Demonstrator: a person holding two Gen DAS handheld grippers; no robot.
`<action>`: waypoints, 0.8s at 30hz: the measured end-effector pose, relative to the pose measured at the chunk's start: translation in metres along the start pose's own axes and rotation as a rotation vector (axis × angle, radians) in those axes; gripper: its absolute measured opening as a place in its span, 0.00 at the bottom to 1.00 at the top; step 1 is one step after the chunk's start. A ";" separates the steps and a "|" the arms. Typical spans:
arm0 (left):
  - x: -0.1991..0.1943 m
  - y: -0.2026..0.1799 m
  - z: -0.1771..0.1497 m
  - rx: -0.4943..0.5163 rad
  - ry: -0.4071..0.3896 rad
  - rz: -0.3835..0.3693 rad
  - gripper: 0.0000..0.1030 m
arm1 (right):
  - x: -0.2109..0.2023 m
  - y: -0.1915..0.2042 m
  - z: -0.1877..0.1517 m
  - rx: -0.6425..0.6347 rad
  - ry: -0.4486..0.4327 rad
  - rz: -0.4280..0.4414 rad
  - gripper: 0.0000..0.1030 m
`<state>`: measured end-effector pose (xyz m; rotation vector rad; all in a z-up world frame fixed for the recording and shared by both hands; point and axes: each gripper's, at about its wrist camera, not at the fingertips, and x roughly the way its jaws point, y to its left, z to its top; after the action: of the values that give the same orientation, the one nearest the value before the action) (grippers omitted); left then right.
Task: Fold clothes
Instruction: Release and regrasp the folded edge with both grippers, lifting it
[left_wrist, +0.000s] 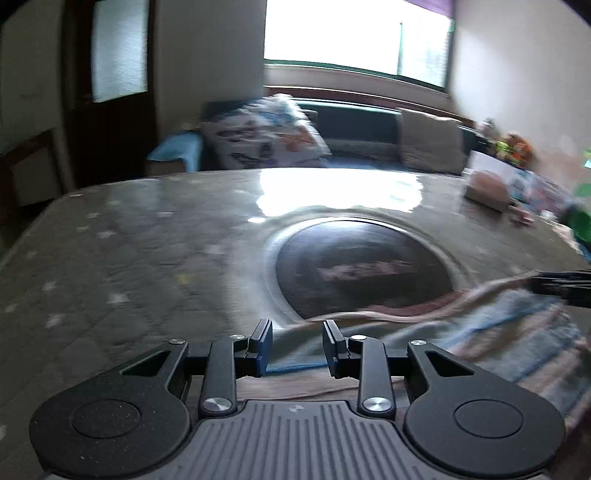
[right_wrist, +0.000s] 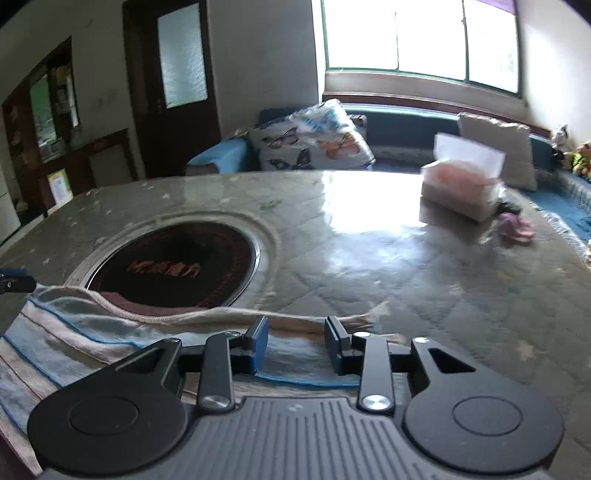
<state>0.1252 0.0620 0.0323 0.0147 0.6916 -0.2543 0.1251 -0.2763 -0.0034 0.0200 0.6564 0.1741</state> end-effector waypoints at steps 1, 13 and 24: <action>0.005 -0.005 0.001 0.004 0.015 -0.020 0.31 | 0.007 0.002 -0.001 0.000 0.015 0.006 0.32; 0.057 -0.027 -0.005 0.072 0.100 0.022 0.31 | 0.029 -0.008 -0.006 -0.034 0.047 -0.036 0.32; 0.034 -0.014 -0.001 0.001 0.064 0.034 0.40 | 0.027 0.022 0.006 -0.152 0.047 -0.034 0.44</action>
<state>0.1470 0.0409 0.0109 0.0358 0.7538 -0.2220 0.1465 -0.2495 -0.0139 -0.1418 0.6885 0.1921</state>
